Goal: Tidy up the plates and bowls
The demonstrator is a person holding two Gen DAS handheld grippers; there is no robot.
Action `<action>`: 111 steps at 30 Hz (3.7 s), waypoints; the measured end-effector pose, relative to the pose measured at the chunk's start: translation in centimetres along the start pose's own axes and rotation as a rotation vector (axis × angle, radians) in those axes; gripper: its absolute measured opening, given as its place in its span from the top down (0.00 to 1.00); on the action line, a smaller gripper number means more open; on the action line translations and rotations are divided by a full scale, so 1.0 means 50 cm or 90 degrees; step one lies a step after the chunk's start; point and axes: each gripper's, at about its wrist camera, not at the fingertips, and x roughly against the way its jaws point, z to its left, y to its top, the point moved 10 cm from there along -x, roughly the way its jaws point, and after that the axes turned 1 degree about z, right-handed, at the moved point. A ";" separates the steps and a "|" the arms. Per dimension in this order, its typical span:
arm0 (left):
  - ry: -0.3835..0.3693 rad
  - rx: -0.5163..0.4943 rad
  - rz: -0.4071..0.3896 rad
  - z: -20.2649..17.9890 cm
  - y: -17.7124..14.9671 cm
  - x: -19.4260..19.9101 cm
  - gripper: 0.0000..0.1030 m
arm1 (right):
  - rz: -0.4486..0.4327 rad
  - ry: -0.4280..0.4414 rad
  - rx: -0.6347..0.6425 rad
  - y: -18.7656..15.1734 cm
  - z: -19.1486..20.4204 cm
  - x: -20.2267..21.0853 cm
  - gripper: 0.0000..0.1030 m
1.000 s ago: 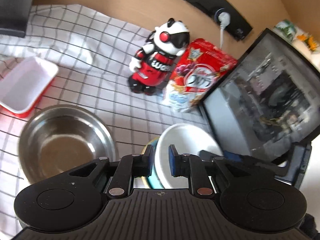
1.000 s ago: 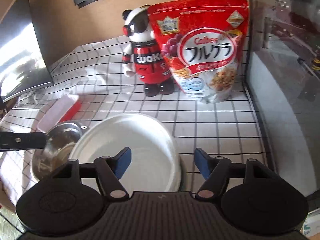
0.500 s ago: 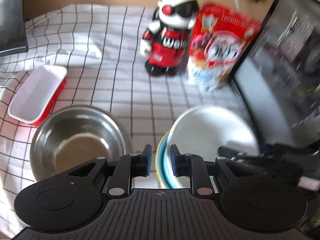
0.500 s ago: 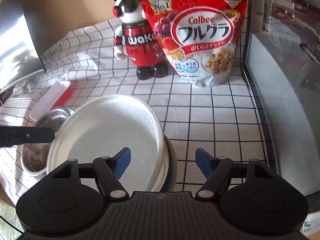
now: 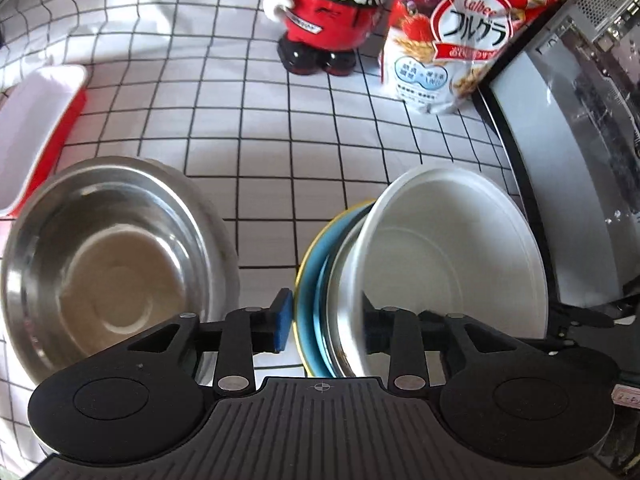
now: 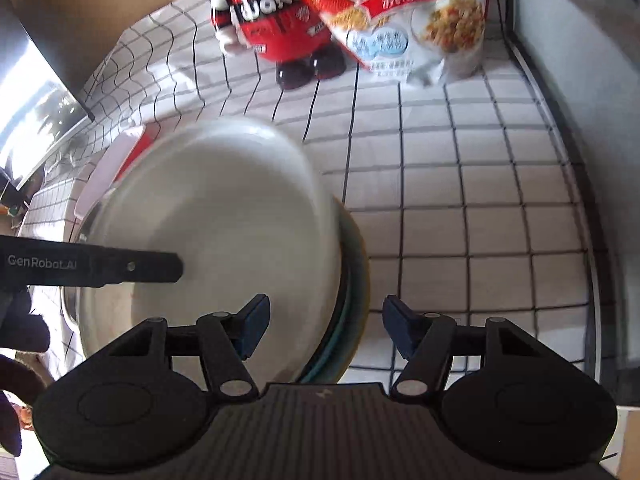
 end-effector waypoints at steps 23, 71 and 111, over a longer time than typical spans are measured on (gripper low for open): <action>-0.022 0.004 0.034 0.001 -0.008 -0.018 0.64 | -0.029 -0.030 0.021 0.022 0.001 0.013 0.61; 0.010 -0.038 0.066 0.016 -0.023 0.003 0.61 | -0.048 -0.004 -0.007 0.011 0.011 0.039 0.60; 0.032 -0.034 0.093 0.011 -0.017 -0.020 0.57 | -0.008 0.011 -0.044 -0.006 -0.018 0.008 0.66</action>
